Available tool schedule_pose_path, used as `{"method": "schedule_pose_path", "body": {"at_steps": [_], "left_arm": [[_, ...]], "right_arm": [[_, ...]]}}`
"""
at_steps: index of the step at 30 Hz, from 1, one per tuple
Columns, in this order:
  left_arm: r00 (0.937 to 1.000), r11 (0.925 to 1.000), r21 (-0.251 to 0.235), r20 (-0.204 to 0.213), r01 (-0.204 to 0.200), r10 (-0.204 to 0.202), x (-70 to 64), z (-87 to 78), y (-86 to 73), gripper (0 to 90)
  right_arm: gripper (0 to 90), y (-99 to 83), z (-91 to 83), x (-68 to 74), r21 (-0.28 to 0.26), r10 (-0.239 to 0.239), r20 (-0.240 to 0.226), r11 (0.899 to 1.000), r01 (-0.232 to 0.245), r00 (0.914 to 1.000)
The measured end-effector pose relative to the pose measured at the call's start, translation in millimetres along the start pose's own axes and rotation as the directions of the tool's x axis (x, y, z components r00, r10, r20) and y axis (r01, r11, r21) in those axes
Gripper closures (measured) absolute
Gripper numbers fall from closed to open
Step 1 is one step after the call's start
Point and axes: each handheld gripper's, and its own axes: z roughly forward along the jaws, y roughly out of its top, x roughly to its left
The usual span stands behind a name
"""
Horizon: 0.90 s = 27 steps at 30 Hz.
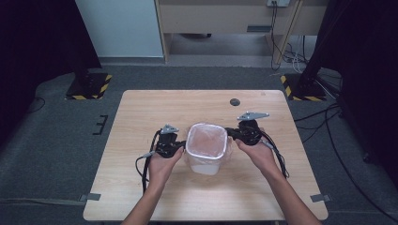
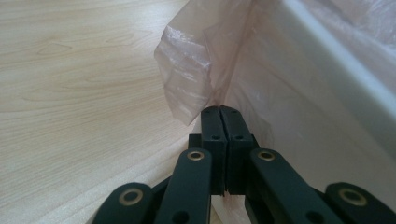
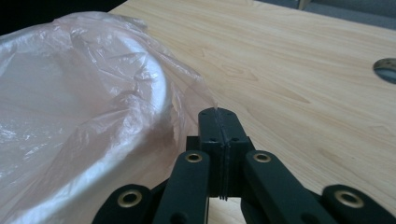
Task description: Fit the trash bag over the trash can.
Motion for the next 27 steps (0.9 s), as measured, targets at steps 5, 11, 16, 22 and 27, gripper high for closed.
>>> {"method": "schedule_pose_path", "body": {"at_steps": [5, 11, 16, 22, 27], "left_arm": [[0.9997, 0.9997, 0.011, -0.010, -0.023, 0.023, -1.0, -1.4, -0.8, 88.2], [0.9981, 0.9985, -0.026, -0.042, -0.048, 0.047, -3.9, -7.3, 2.0, 85.9], [0.9978, 0.9982, -0.016, -0.033, -0.058, 0.058, -8.4, -5.7, -1.4, 86.5], [0.9973, 0.9972, -0.006, 0.000, -0.074, 0.074, -20.4, -11.4, -8.9, 86.5], [0.9955, 0.9955, -0.012, -0.011, -0.095, 0.094, -23.4, -20.0, -11.4, 84.2]], "right_arm": [[90.0, -2.3, 9.4, 0.1, 0.027, 0.017, -0.023, 1.000, -0.016, 0.9996], [90.0, -4.6, 5.9, 0.1, 0.023, 0.009, -0.004, 1.000, -0.009, 1.0000], [89.9, -4.7, 0.0, 0.9, 0.019, -0.009, 0.004, 1.000, 0.009, 0.9999], [89.7, -2.9, 2.1, -0.6, 0.015, -0.007, 0.005, 1.000, 0.007, 1.0000], [86.1, -1.9, -0.7, -0.2, 0.013, -0.028, 0.023, 1.000, 0.028, 0.9994]]}}
